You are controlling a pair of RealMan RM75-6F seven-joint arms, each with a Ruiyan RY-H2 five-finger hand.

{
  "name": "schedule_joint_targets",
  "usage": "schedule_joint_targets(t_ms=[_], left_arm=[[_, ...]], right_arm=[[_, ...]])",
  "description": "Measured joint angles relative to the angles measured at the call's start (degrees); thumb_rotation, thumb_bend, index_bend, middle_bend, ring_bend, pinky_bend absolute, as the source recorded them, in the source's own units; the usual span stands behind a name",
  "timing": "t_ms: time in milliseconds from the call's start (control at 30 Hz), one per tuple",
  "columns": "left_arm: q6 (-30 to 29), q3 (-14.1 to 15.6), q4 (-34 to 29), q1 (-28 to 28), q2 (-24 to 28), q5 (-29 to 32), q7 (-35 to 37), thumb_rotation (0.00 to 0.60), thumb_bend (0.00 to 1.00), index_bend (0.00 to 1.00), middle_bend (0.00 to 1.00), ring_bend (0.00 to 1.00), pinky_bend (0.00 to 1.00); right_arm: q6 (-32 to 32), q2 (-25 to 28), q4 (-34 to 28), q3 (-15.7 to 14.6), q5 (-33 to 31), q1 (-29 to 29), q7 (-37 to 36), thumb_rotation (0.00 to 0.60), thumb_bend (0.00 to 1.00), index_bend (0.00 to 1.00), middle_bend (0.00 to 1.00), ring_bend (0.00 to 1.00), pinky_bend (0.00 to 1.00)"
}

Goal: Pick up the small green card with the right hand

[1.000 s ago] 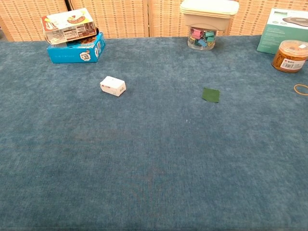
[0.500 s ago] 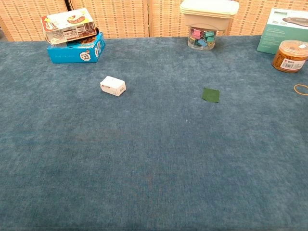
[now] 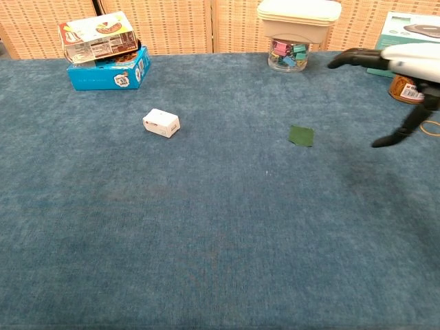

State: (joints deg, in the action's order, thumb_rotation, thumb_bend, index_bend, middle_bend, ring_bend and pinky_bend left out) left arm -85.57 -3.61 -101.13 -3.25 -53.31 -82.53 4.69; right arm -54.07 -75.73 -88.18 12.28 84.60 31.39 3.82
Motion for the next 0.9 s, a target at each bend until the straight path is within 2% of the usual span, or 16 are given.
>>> schedule_joint_targets(t_ms=[300, 567, 900], left_arm=[[1.65, -0.82, -1.32, -1.14, -0.78, 2.48, -4.16, 0.600, 0.00, 0.00, 0.00, 0.00, 0.01], [3.03, -1.44, -2.35, -1.98, -1.27, 4.79, -6.68, 0.600, 0.00, 0.00, 0.00, 0.00, 0.01], [3.22, -1.66, -2.40, -2.04, -1.23, 5.52, -6.61, 0.600, 0.00, 0.00, 0.00, 0.00, 0.01]], right_arm=[[4.63, -9.64, 10.37, 2.26, -4.88, 7.11, -1.47, 0.600, 0.00, 0.12, 0.00, 0.00, 0.00], [5.87, -17.35, 18.33, 3.06, -9.45, 11.14, 1.81, 0.600, 0.00, 0.12, 0.00, 0.00, 0.00], [5.99, -21.11, 21.93, 2.56, -12.83, 13.23, 6.17, 0.600, 0.00, 0.12, 0.00, 0.00, 0.00]])
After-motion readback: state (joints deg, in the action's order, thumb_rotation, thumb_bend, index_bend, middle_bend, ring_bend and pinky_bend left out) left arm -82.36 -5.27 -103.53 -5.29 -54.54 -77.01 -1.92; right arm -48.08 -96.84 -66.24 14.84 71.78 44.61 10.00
